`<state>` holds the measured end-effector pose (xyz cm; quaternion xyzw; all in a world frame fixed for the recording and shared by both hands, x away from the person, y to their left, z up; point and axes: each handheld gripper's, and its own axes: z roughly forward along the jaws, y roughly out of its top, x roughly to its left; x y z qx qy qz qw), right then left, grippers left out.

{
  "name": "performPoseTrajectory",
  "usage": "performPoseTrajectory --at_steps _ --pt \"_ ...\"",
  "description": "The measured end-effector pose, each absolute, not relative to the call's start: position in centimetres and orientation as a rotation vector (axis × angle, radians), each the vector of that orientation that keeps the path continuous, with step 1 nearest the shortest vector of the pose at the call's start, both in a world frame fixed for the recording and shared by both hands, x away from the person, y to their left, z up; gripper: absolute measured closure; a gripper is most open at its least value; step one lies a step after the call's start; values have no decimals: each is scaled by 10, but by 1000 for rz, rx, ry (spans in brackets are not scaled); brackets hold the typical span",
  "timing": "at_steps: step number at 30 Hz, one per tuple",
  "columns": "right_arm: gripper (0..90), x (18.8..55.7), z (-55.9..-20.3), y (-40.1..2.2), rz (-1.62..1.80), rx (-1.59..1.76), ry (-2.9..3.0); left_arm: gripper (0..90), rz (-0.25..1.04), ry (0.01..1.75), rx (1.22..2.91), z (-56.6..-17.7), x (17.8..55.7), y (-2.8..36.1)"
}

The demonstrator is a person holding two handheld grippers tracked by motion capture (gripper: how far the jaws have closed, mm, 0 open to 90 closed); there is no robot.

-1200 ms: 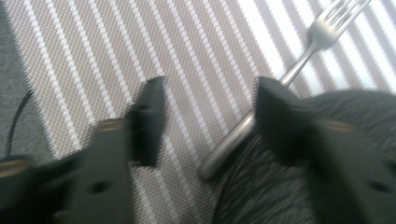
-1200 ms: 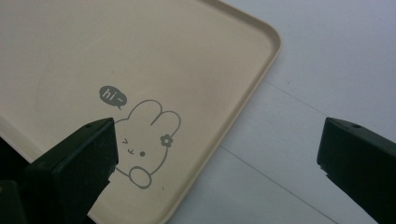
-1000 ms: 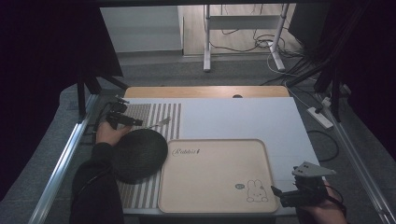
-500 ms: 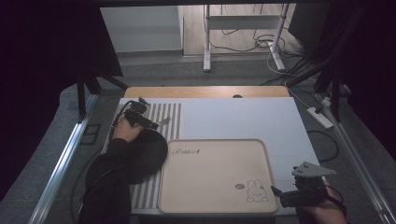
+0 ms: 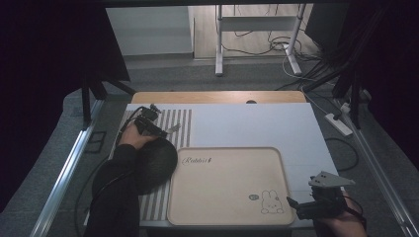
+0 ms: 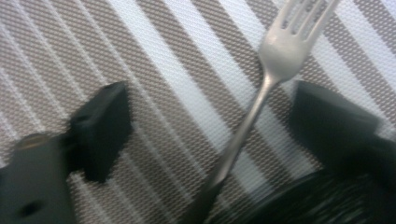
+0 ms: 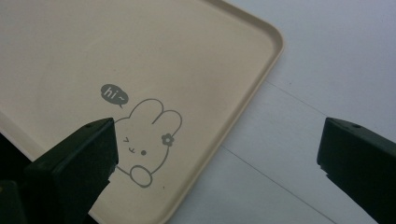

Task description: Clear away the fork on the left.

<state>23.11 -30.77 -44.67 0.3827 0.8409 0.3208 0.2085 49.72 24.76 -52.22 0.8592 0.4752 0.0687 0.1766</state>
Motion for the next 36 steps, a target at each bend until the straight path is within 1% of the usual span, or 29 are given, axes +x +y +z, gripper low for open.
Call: performPoseTrajectory --at_steps 1,2,4,6,7,8,9,11,13,16,20,21,25,28,31,34,36 --pt "0 231 -447 -308 891 1064 2341 298 194 1334 2428 -521 498 251" --pt "0 231 -447 -308 891 1064 2341 298 199 1317 2429 -521 498 255" --pt "0 231 -447 -308 891 1064 2341 411 196 1273 2430 -520 498 263" --pt "0 231 -447 -308 889 1064 2341 566 197 1218 2440 -519 497 267" --pt "0 231 -447 -307 889 1065 2341 610 211 1196 2451 -519 497 266" --pt "0 231 -447 -307 888 1065 2342 775 214 1164 2466 -519 496 265" --pt "0 231 -447 -307 888 1065 2342 775 216 1124 2485 -519 495 263" --pt "0 231 -447 -307 887 1066 2343 845 240 1066 2530 -518 493 258" --pt "0 231 -447 -307 889 1065 2341 862 225 1076 2536 -517 495 257" --pt "0 231 -447 -308 892 1065 2341 863 198 1078 2521 -517 496 260" --pt "0 232 -447 -308 892 1073 2340 865 202 1063 2516 -518 495 261" --pt "0 232 -447 -308 892 1073 2340 865 212 1055 2530 -517 495 260" --pt "0 232 -447 -308 893 1072 2340 865 319 1057 2619 -511 496 257" --pt "0 232 -447 -308 896 1073 2340 865 398 1070 2635 -501 496 262" --pt "0 232 -447 -308 899 1073 2340 865 433 1107 2645 -492 495 270" --pt "0 232 -447 -308 898 1072 2341 865 415 1133 2630 -485 491 278" --pt "0 232 -447 -308 891 1071 2343 865 376 1139 2606 -482 487 283"
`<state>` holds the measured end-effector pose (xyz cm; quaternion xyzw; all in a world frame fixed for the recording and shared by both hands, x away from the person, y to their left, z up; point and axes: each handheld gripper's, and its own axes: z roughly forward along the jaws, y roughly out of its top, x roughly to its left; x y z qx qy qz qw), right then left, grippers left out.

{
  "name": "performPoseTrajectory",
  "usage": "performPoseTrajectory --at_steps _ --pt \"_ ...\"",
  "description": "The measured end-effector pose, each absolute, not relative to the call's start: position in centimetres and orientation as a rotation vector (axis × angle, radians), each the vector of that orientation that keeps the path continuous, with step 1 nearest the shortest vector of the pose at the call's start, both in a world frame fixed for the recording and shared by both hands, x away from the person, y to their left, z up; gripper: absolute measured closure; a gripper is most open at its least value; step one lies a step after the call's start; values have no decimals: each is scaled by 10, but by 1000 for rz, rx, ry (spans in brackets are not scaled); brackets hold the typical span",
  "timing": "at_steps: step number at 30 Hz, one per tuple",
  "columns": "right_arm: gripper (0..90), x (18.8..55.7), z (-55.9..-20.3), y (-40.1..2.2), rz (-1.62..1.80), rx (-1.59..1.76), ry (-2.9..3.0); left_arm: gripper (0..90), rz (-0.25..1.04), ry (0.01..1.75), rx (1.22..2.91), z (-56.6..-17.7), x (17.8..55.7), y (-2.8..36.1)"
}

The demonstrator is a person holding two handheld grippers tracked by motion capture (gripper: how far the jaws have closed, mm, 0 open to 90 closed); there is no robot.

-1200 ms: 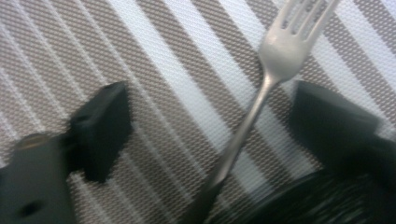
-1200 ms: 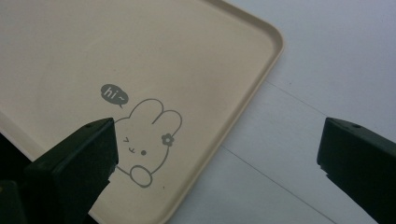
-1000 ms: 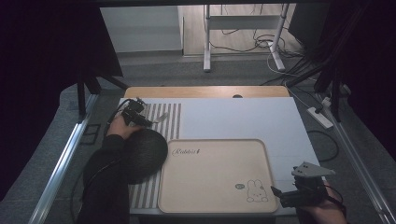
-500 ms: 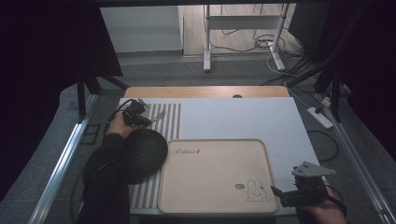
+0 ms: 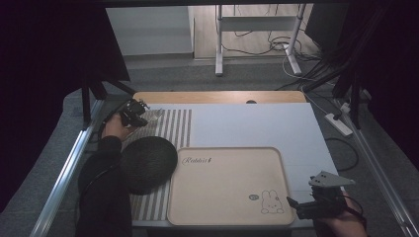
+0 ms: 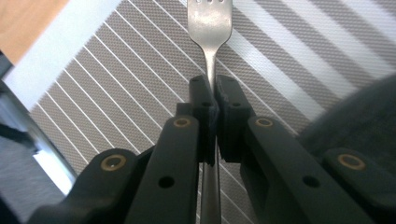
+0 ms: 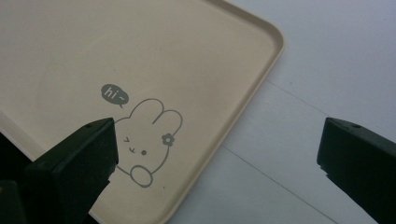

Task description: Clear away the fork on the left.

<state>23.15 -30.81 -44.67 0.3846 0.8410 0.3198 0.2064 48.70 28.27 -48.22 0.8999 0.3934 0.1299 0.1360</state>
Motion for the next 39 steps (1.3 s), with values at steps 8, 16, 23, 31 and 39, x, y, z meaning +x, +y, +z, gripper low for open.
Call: performPoseTrajectory --at_steps 8,16,23,31,39 --pt "0 231 -447 -307 889 1068 2343 864 198 1198 2498 -477 470 286" --pt "0 231 -447 -307 887 1064 2343 864 125 1149 2469 -475 450 271" --pt "0 231 -447 -307 891 1059 2341 864 101 1124 2479 -475 435 258" --pt "0 230 -446 -307 890 1050 2342 864 65 1128 2440 -472 413 246" --pt "0 229 -446 -307 892 1041 2344 864 42 1110 2407 -468 387 233"
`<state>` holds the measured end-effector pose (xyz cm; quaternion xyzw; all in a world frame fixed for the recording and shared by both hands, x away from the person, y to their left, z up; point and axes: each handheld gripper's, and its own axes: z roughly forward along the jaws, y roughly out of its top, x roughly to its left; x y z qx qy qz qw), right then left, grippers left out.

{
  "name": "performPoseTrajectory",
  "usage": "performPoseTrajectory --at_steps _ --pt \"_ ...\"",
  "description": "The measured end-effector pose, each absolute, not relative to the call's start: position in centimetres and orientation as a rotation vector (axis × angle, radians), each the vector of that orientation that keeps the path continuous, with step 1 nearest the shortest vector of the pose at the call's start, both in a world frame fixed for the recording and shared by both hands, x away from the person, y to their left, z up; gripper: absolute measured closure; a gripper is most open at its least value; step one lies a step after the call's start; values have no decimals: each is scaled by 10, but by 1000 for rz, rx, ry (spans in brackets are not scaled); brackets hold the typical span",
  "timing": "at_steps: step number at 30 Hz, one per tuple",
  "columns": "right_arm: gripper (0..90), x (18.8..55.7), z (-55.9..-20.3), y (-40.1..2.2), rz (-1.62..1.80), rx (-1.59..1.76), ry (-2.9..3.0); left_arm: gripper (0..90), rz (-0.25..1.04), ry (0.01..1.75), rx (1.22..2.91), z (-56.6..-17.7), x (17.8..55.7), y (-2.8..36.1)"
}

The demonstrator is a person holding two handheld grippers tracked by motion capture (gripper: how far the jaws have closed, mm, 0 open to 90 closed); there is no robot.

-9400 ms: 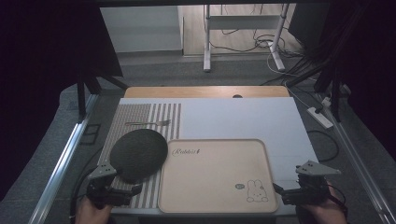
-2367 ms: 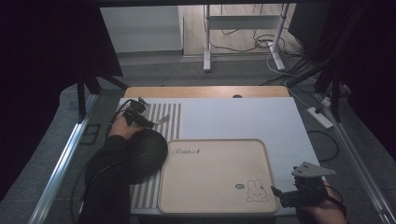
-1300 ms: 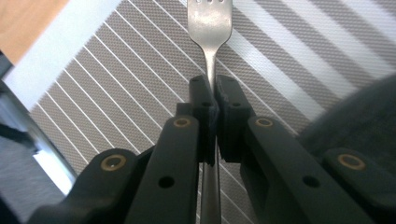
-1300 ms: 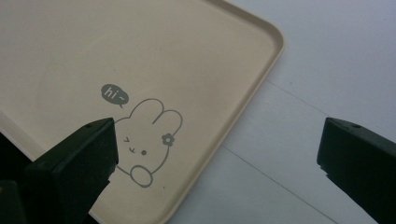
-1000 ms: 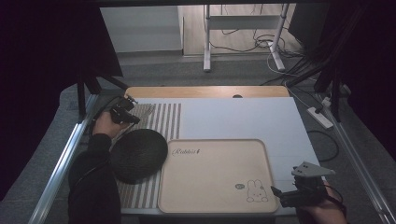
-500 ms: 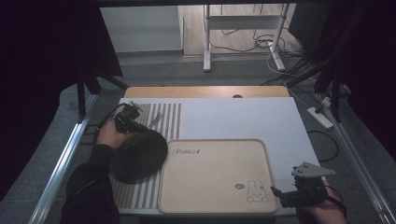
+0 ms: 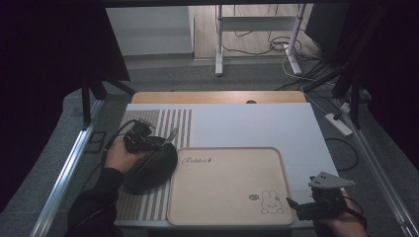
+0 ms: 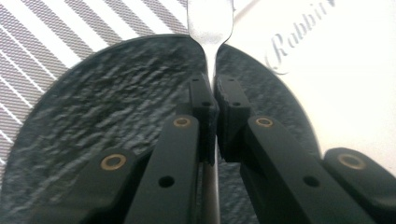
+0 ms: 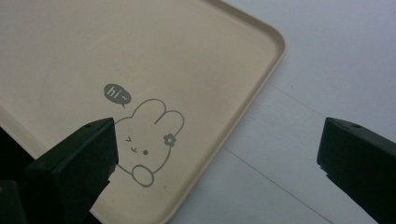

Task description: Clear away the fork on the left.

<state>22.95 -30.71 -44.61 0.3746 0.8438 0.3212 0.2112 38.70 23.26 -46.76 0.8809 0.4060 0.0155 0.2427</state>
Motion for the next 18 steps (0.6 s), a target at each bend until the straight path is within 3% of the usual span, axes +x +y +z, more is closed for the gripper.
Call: performPoseTrajectory --at_steps 18 --pt "0 229 -446 -307 891 1017 2354 864 17 1058 2465 -463 337 185"
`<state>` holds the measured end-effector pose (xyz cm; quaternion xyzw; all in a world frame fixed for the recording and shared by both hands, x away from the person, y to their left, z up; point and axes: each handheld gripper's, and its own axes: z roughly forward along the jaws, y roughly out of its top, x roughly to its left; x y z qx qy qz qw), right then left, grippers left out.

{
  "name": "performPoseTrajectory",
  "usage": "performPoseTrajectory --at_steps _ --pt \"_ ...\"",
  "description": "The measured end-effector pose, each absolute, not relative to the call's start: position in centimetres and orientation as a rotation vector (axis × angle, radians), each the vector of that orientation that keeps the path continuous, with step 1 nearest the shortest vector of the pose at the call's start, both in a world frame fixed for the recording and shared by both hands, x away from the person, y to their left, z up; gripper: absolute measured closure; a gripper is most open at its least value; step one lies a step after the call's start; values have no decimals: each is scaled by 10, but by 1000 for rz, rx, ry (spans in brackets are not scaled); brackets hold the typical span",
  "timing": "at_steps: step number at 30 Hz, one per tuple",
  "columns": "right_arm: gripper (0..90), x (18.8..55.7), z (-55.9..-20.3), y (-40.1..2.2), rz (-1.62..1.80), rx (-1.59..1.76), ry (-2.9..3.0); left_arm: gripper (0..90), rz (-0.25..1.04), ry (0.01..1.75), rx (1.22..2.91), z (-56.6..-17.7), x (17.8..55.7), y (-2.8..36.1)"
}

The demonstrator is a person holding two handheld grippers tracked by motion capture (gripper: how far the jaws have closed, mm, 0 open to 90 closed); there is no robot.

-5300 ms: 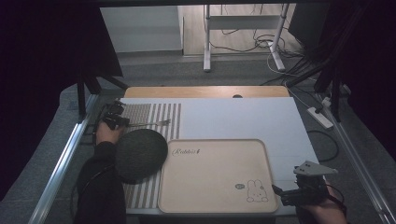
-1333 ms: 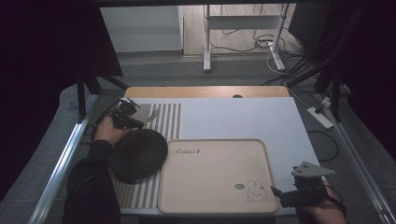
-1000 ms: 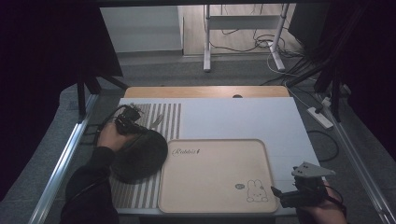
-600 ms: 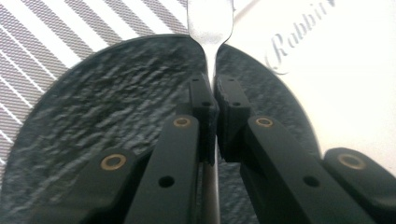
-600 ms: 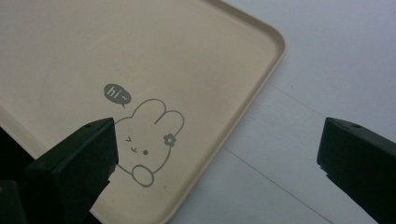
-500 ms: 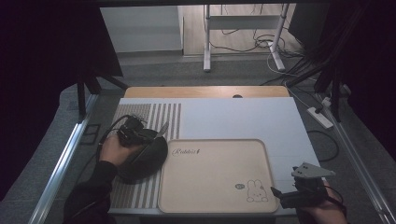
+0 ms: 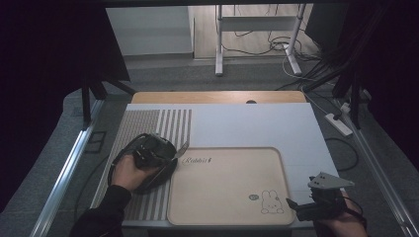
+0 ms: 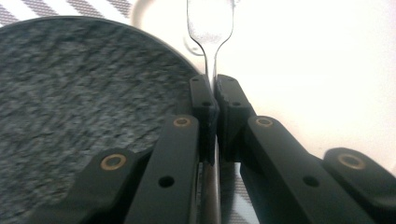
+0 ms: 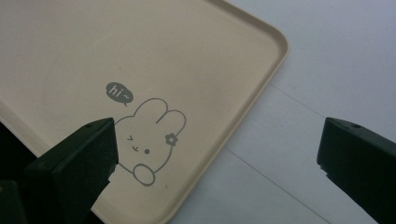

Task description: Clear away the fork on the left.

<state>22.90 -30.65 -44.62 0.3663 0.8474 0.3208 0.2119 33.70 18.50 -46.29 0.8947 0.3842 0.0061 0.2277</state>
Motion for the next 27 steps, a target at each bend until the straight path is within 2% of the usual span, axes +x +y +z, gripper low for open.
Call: performPoseTrajectory --at_steps 20,27 --pt "0 229 -447 -306 885 1006 2362 863 -68 998 2495 -468 318 104" --pt "0 229 -447 -306 886 1005 2366 862 -114 1036 2509 -485 319 89"
